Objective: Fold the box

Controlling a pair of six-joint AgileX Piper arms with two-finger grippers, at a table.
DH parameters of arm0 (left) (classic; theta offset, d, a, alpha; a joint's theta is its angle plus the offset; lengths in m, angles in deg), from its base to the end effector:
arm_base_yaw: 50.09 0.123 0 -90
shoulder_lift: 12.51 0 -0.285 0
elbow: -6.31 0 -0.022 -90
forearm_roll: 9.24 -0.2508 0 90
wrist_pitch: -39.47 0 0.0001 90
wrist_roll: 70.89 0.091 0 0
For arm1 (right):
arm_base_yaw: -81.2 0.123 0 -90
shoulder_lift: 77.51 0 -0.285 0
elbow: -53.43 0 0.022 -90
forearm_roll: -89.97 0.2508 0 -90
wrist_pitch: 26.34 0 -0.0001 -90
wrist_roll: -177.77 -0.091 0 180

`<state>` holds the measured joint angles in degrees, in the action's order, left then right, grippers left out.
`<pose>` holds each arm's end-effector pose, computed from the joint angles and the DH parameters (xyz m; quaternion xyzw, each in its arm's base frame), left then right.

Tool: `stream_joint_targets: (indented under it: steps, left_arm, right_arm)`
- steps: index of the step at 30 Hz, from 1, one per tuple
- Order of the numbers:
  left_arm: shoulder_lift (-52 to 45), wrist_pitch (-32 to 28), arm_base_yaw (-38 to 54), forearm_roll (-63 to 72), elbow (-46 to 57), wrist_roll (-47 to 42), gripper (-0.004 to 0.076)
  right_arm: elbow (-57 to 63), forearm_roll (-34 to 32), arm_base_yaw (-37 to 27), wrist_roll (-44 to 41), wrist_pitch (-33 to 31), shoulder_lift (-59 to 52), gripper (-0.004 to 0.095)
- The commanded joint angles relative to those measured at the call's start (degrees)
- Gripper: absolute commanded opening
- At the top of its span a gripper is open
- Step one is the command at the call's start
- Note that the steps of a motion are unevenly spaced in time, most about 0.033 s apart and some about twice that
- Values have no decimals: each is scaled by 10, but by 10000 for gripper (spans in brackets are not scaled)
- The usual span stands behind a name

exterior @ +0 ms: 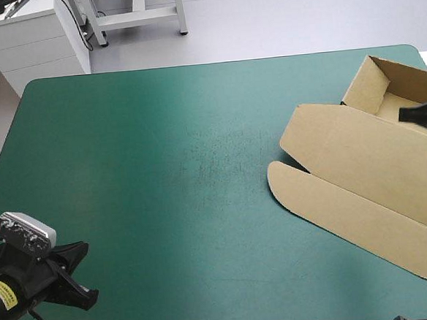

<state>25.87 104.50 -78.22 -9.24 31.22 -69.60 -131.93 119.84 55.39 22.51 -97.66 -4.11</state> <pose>0.0547 -0.0293 0.3758 0.2285 0.8705 -0.1012 0.4240 0.1968 -0.0475 0.4518 0.0011 0.9061 0.0897 0.4134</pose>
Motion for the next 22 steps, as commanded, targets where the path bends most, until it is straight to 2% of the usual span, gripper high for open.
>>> stream_joint_targets:
  steps: [1, 11, 14, 17, 22]
  left_arm:
    - [4, -38, 0, -16, -9, 3, -8]
    - [4, -62, 0, -4, 78, 15, -8]
    - [3, -82, 0, 0, 110, 15, -8]
    - [-2, -109, 0, 19, 142, 14, -8]
    - [-26, -147, 0, 41, 195, 14, -8]
  right_arm:
    - [62, 55, -1, 43, -4, -77, -18]
    - [223, 63, 17, 67, 22, -259, -18]
    - [246, 59, 66, 67, 22, -283, -18]
    - [272, 38, 143, 66, 24, -304, -18]
    - [336, -50, 248, 27, 43, -344, -9]
